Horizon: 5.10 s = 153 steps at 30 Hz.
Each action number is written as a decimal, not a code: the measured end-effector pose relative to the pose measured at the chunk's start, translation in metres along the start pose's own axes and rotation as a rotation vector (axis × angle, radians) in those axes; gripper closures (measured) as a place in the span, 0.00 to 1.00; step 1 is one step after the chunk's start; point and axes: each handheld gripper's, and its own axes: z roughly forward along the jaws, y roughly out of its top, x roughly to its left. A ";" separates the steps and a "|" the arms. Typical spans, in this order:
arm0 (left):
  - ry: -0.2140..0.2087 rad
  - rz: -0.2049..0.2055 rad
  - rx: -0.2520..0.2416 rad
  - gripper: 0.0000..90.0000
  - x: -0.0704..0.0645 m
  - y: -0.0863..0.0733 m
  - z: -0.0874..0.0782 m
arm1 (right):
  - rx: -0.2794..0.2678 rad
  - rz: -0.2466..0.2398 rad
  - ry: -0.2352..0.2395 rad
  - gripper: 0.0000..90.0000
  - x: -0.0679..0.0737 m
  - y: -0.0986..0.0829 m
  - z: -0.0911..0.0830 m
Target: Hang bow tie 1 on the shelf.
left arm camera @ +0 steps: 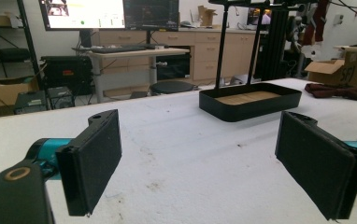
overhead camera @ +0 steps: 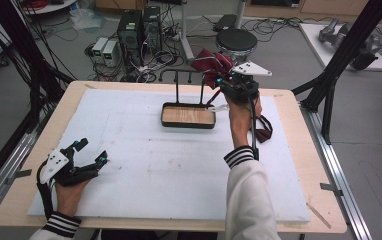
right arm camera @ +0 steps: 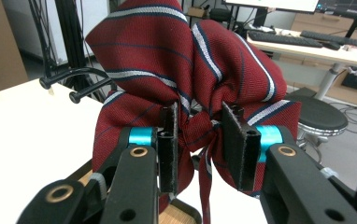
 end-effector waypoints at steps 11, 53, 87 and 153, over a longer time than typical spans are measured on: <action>0.000 -0.001 0.000 0.17 0.000 0.000 0.000 | -0.001 -0.001 -0.009 0.77 0.000 0.011 0.017; 0.000 0.002 0.004 0.17 0.000 0.000 0.000 | 0.105 0.061 -0.128 0.76 -0.056 -0.006 0.031; -0.001 0.008 0.007 0.17 0.000 0.000 0.000 | 0.266 -0.003 -0.097 0.33 -0.061 -0.015 0.030; -0.002 0.006 -0.002 0.17 -0.001 0.000 0.000 | 0.003 0.083 0.078 0.11 -0.064 -0.124 -0.128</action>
